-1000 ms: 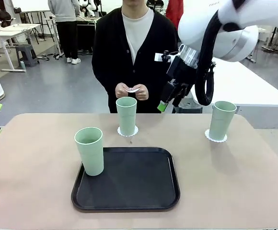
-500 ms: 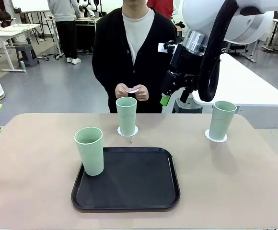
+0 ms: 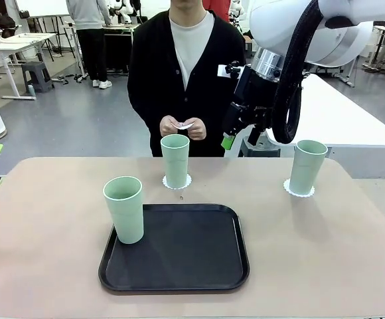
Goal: Place coasters on the table and set cups on them.
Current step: Take one Reusable plastic cup from the Flat Tray and place it on a coaster set by the human.
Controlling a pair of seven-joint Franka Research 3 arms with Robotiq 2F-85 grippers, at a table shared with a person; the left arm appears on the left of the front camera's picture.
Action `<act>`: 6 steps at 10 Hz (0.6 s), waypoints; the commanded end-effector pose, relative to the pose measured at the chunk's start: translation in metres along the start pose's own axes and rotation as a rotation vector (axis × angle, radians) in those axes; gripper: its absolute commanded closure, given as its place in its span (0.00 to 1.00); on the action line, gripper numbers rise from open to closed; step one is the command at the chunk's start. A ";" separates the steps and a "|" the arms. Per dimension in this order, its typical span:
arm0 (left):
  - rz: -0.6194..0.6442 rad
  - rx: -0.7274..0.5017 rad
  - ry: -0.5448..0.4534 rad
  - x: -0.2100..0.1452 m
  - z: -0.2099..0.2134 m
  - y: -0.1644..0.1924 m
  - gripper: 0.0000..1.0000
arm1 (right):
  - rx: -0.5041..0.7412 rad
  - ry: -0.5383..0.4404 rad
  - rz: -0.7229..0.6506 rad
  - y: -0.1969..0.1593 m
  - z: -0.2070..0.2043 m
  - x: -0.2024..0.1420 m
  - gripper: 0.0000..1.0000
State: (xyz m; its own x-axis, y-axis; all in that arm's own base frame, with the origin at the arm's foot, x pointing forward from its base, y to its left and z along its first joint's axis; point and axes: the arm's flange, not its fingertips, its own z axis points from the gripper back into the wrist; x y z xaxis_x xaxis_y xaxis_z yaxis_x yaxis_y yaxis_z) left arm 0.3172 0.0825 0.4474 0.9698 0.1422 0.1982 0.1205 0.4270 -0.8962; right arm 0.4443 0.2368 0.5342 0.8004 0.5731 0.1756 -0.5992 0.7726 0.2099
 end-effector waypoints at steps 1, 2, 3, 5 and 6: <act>-0.006 -0.011 -0.004 0.000 0.001 0.000 0.00 | 0.005 -0.013 0.016 -0.002 0.001 0.000 0.00; -0.006 -0.011 -0.004 0.000 0.001 0.000 0.00 | 0.005 -0.013 0.016 -0.002 0.001 0.000 0.00; -0.006 -0.011 -0.004 0.000 0.001 0.000 0.00 | 0.005 -0.013 0.016 -0.002 0.001 0.000 0.00; -0.006 -0.011 -0.004 0.000 0.001 0.000 0.00 | 0.096 -0.088 -0.007 0.019 -0.002 -0.040 0.00; -0.006 -0.011 -0.004 0.000 0.001 0.000 0.00 | 0.200 -0.213 -0.068 0.014 0.005 -0.087 0.00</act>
State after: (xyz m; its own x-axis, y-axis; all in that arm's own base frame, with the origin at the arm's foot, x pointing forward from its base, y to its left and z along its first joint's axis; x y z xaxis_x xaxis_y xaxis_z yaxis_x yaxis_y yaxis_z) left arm 0.3172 0.0825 0.4473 0.9698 0.1424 0.1979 0.1202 0.4270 -0.8962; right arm 0.4150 0.2285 0.5361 0.8250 0.5131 0.2369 -0.5648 0.7630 0.3144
